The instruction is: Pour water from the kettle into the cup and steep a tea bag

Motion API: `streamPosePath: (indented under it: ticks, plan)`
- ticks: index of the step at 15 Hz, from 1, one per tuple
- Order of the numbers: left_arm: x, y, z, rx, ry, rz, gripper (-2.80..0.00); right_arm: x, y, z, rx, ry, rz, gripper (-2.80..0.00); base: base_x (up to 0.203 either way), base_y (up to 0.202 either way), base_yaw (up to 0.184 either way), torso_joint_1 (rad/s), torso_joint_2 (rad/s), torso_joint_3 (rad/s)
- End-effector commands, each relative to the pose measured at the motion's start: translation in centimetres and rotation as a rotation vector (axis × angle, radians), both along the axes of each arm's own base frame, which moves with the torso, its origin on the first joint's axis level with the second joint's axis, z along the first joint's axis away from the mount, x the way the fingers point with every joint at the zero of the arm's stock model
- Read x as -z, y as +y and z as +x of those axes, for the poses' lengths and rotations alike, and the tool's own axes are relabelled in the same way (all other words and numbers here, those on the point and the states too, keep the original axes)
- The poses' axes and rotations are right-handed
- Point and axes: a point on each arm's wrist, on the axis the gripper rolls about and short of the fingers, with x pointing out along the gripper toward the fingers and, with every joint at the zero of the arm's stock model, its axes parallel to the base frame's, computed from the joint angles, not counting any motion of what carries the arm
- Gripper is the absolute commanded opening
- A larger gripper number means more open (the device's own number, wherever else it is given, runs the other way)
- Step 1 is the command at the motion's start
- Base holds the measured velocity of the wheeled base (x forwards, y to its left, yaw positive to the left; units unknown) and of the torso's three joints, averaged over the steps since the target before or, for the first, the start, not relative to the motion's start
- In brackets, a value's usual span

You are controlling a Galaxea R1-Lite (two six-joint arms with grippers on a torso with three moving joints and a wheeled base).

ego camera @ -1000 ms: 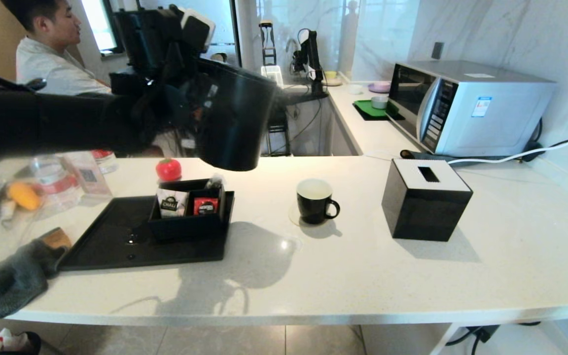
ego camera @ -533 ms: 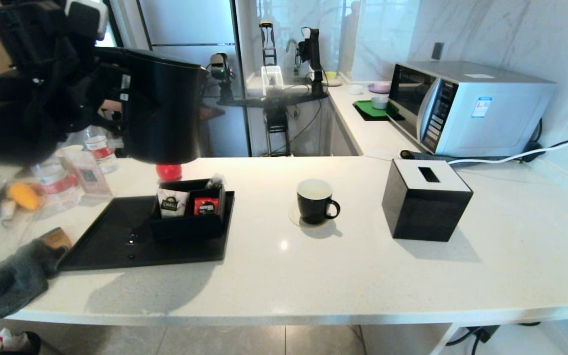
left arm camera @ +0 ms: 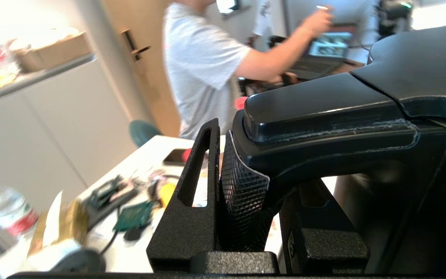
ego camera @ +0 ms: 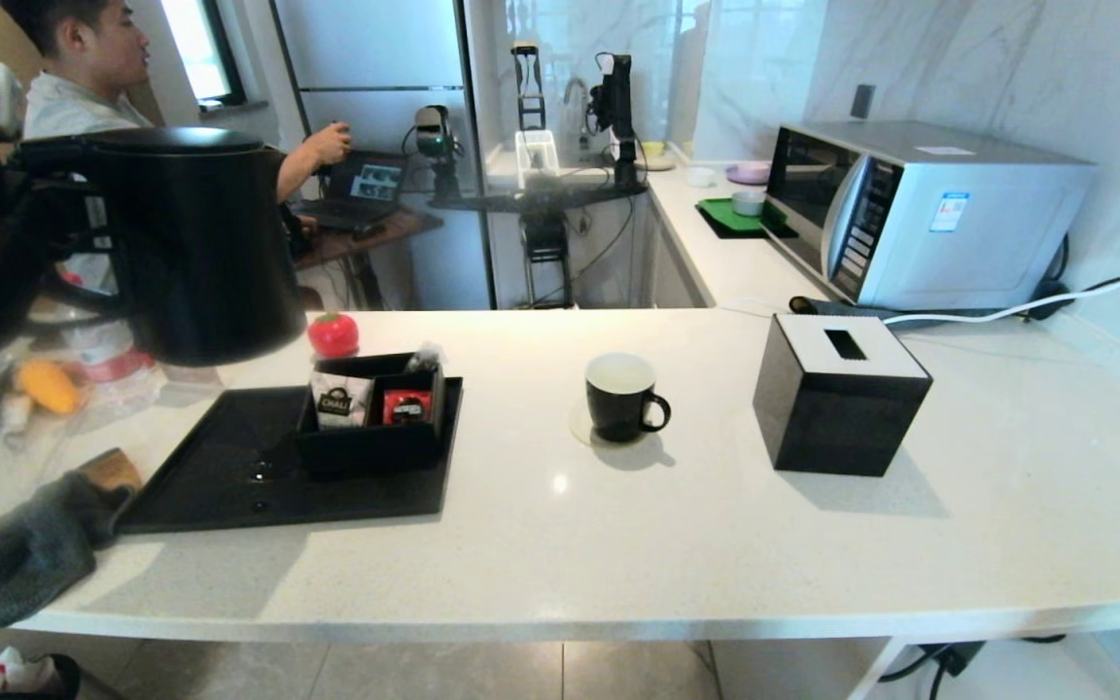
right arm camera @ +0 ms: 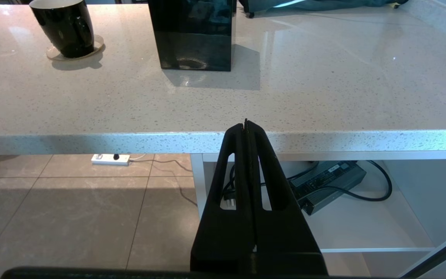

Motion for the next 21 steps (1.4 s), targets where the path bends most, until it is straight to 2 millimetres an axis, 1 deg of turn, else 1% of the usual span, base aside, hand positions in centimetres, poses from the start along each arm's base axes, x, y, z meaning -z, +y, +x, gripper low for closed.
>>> streamPosePath:
  ticks: [1, 3, 6, 9, 11, 14, 21]
  plan:
    - [0.5, 1.5, -0.9, -0.044, -0.032, -0.01, -2.8, 0.0, 0.0, 0.0, 0.0, 0.001, 0.0, -2.8, 0.0, 0.0, 0.0, 0.0, 0.0, 0.0]
    - [1.3, 2.6, -1.5, -0.038, -0.047, -0.004, -2.8, 0.0, 0.0, 0.0, 0.0, 0.001, 0.0, -2.8, 0.0, 0.0, 0.0, 0.0, 0.0, 0.0]
    - [2.9, 4.7, -2.2, -0.09, -0.04, 0.001, -2.8, 0.0, 0.0, 0.0, 0.0, 0.001, 0.0, -2.8, 0.0, 0.0, 0.0, 0.0, 0.0, 0.0]
    - [4.6, 6.7, -2.2, -0.112, -0.02, 0.007, -2.8, 0.0, 0.0, 0.0, 0.0, 0.001, 0.0, -2.8, 0.0, 0.0, 0.0, 0.0, 0.0, 0.0]
    - [5.6, 7.6, -1.7, -0.1, -0.014, 0.013, -2.8, 0.0, 0.0, 0.0, 0.0, 0.001, 0.0, -2.8, 0.0, 0.0, 0.0, 0.0, 0.0, 0.0]
    - [7.3, 8.0, -0.6, -0.096, -0.015, 0.014, -2.8, 0.0, 0.0, 0.0, 0.0, 0.001, 0.0, -2.8, 0.0, 0.0, 0.0, 0.0, 0.0, 0.0]
    - [12.9, 8.5, 2.3, -0.072, 0.054, -0.04, -2.8, 0.0, 0.0, 0.0, 0.0, 0.001, 0.0, -2.8, 0.0, 0.0, 0.0, 0.0, 0.0, 0.0]
